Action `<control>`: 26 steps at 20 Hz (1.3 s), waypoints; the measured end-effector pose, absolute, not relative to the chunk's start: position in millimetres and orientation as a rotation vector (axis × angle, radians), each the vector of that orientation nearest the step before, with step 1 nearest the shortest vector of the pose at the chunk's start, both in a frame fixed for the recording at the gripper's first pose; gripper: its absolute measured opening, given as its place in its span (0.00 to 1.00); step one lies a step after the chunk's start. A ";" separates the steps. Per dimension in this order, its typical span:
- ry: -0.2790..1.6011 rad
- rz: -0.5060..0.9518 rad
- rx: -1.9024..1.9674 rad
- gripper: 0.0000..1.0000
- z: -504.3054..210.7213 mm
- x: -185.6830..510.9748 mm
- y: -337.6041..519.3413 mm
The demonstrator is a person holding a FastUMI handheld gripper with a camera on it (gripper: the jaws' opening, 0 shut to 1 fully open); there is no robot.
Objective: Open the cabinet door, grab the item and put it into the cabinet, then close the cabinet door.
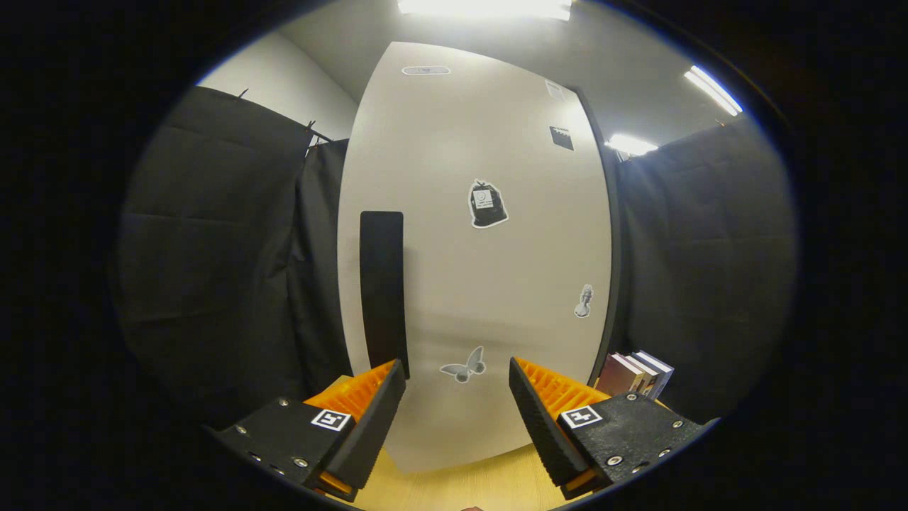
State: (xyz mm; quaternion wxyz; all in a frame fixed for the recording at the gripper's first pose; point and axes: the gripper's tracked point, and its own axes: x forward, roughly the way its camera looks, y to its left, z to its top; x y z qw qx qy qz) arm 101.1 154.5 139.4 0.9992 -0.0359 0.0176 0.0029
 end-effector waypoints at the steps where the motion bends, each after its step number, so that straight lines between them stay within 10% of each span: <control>1: 0.034 0.003 -0.071 0.92 141.6 92.2 147.5; 26: 0.053 -0.081 -0.074 0.93 113.3 -58.2 79.6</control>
